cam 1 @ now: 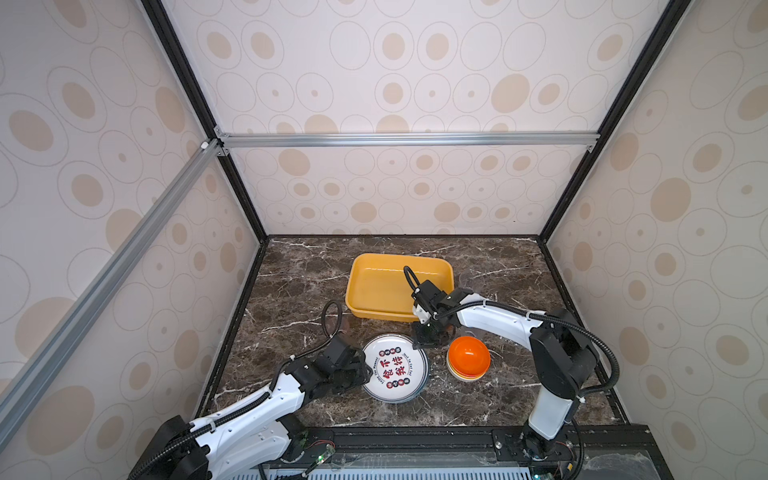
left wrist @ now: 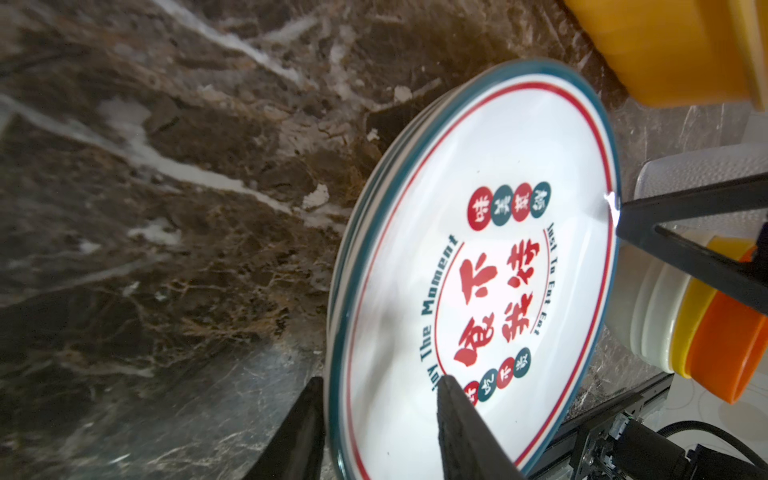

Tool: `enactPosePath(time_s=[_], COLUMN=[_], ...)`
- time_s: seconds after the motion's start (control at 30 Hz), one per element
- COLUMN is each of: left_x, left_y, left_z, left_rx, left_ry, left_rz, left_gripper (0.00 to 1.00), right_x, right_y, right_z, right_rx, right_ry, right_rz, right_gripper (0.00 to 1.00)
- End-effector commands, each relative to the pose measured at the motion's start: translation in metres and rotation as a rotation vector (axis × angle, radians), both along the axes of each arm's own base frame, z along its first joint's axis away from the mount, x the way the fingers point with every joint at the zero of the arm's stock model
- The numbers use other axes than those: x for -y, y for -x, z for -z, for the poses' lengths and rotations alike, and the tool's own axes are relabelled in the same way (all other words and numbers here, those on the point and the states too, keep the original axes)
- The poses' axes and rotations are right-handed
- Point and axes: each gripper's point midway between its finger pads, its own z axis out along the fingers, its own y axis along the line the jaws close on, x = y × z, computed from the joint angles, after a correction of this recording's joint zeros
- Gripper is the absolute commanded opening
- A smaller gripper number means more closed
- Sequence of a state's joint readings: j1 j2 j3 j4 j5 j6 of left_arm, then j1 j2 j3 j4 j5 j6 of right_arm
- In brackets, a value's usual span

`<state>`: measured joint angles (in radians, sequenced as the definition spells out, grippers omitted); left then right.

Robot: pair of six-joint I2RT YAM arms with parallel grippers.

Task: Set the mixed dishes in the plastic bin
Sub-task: 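Pinch the top printed plate's rim with both grippers and tilt it up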

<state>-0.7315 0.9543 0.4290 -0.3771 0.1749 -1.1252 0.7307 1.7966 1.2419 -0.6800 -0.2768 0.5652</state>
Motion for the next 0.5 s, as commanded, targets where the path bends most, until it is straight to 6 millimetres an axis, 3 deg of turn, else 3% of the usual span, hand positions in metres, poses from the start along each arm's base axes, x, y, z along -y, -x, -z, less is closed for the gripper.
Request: enactPosePath(time_s=[0.0, 0.47], left_x=[-0.0044, -0.0102], left_y=[0.0021, 0.0059], left_z=[0.0012, 0.0025], left_rx=[-0.003, -0.009], left_ry=[-0.011, -0.02], left_rz=[-0.023, -0.037], left_gripper=[0.44, 0.43], right_x=[-0.0088, -0.0132], right_y=[0.0048, 0.0088], right_z=[0.0011, 0.0068], right_rx=[-0.021, -0.046], right_ry=[-0.01, -0.025], right_rz=[-0.013, -0.022], right_gripper=[0.24, 0.14])
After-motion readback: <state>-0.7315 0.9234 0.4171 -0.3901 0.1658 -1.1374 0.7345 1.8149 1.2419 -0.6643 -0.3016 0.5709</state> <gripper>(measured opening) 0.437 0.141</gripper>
